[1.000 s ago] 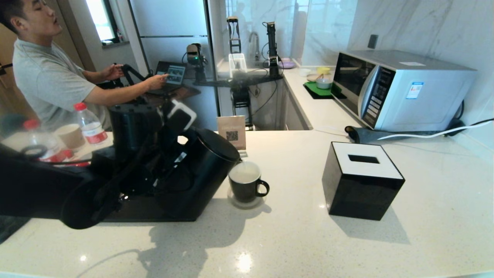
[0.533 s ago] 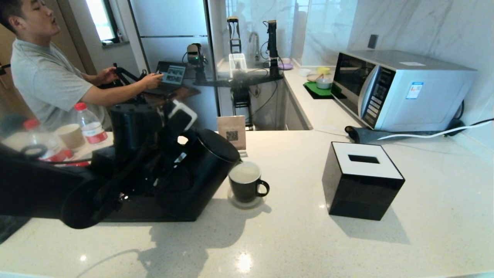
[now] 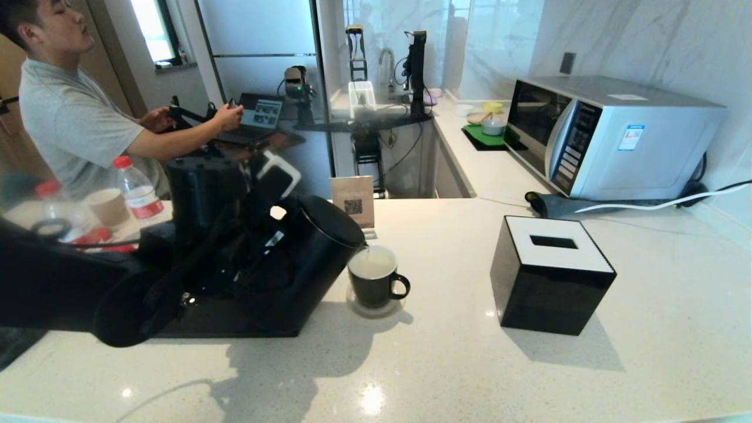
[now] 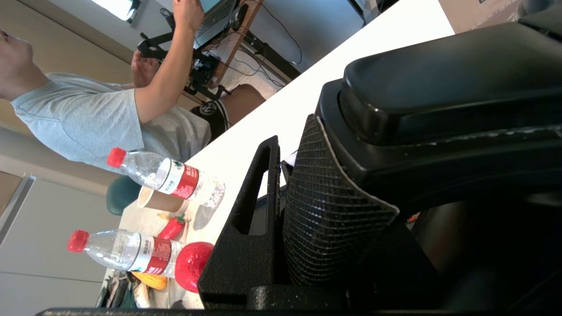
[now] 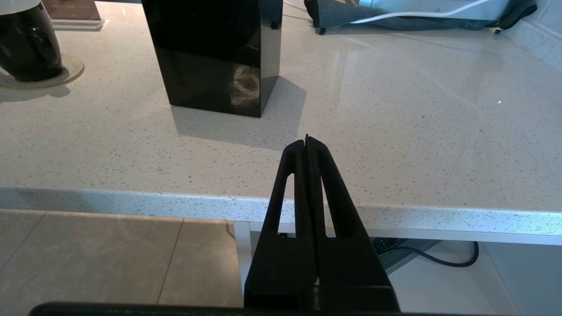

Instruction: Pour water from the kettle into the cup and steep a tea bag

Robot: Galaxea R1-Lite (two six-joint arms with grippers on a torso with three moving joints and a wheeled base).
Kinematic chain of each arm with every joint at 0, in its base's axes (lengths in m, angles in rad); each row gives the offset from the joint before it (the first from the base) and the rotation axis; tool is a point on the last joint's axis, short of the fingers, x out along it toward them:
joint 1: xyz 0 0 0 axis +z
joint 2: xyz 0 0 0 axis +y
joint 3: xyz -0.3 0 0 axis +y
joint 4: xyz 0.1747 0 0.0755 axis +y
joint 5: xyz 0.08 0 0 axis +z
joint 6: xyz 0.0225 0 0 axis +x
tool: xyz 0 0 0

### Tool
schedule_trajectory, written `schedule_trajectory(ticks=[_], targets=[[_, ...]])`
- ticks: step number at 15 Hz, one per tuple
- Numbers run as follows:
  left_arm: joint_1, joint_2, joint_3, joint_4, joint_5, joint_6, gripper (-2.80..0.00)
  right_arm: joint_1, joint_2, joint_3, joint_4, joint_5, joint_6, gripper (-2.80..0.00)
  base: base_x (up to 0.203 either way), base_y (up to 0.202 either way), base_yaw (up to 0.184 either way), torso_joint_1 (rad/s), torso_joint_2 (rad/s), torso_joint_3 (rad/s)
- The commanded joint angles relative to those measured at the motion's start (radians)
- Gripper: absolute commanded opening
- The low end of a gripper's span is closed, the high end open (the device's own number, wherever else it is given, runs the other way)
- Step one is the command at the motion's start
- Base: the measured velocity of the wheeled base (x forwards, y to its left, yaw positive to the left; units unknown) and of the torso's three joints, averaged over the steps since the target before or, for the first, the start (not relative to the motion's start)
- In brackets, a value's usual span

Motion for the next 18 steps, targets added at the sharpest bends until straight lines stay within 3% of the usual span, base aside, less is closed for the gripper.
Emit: schedule_trajectory(ticks=[1,18], targets=[[-0.005,-0.003,0.000,0.002,0.003,0.003,-2.80,0.000,0.001,0.000,0.000,0.000,0.000,-2.80,0.000,0.000,0.000,0.000,0.00,0.000],[-0.006,-0.012,-0.025,0.075,0.003,0.005,-2.80,0.001,0.001,0.000,0.000,0.000,0.000,-2.80,0.000,0.000,0.000,0.000,0.00,0.000]])
